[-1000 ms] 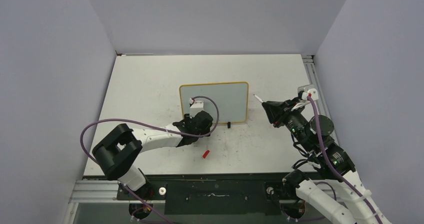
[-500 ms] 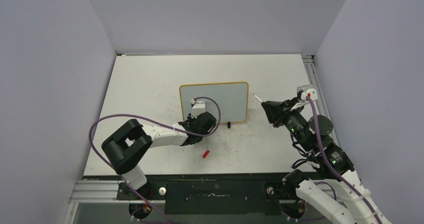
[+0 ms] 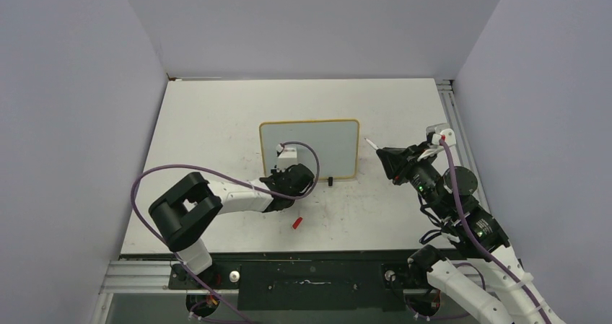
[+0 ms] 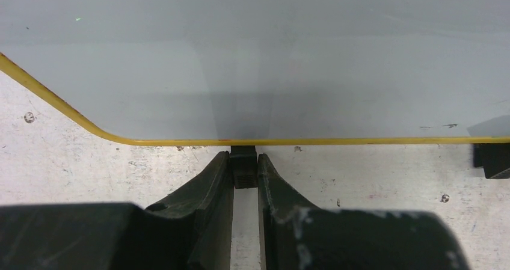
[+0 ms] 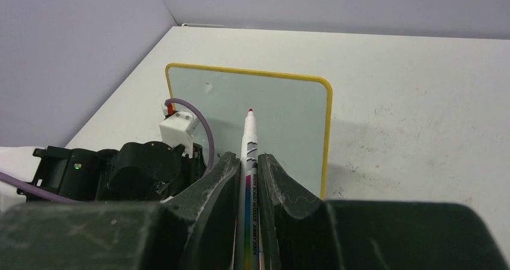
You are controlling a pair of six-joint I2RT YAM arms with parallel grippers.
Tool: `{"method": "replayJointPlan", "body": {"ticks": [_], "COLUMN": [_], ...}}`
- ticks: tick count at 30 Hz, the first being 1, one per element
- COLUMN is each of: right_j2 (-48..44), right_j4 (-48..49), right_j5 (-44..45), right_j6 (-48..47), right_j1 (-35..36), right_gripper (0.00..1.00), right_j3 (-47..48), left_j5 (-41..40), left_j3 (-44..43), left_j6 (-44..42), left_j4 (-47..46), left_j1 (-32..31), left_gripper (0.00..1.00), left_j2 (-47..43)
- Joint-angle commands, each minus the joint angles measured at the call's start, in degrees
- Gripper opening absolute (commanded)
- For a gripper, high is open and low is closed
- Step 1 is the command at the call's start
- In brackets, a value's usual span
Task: Write a sentence on the whiteboard
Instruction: Move the whiteboard stand to the center of the board.
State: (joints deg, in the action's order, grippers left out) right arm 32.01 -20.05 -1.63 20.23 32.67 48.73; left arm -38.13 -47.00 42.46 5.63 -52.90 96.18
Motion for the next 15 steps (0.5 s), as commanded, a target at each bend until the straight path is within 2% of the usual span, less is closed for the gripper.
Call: {"method": "replayJointPlan", "body": {"ticks": [1,15], "right_j2": [-0.6,-1.5], "right_j4": [2.4,2.0], "right_j5": [0.9,0.9], "right_j6": [0.5,1.2], "right_j1": [-0.1,0.0], "right_gripper": [0.05,0.05], "right_j3": [0.0,0.1], "left_j5": [-2.0,-6.4], "left_j3": [-2.4,-2.3], "left_j6": [1.2,12.7], "left_j4": [-1.4,7.8], "left_j1": [-1.6,-9.3], "left_gripper": [0.0,0.0], "left_j2": [-0.2,-3.4]}}
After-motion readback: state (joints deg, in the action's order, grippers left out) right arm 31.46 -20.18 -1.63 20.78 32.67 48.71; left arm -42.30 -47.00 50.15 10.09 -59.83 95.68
